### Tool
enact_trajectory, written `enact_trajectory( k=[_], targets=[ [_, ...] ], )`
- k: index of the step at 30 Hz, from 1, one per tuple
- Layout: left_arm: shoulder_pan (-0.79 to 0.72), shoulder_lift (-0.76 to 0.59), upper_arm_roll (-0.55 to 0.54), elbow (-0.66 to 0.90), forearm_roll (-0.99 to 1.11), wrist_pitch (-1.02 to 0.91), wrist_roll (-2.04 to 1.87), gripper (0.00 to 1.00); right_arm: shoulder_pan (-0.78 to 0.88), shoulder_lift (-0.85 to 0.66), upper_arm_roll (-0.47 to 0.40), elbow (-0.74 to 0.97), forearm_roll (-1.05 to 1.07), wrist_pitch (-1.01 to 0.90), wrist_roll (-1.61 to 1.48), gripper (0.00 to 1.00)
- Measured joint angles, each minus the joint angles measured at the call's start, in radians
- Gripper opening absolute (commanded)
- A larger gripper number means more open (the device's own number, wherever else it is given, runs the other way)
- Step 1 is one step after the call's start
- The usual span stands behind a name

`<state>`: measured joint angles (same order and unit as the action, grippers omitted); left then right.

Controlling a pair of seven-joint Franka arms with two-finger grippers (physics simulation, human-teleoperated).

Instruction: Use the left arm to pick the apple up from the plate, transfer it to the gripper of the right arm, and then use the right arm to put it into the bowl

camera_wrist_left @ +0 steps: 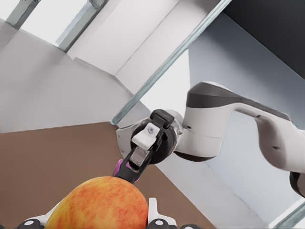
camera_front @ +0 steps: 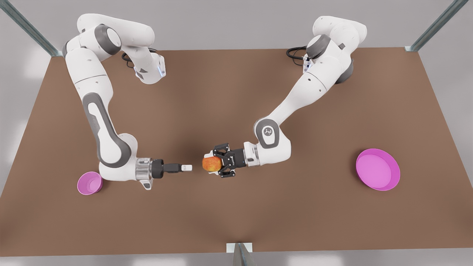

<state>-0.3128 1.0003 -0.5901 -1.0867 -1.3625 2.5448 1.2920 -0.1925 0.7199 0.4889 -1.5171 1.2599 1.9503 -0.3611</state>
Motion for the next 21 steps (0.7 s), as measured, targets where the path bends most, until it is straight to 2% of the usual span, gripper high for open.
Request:
enact_trajectory(
  k=[21],
  targets=[
    [-0.008,0.002,0.001,0.0,-0.004,0.003,0.163,0.7,0.138,0.014,0.005,-0.001,0.062,0.146,-0.166,1.0]
  ],
)
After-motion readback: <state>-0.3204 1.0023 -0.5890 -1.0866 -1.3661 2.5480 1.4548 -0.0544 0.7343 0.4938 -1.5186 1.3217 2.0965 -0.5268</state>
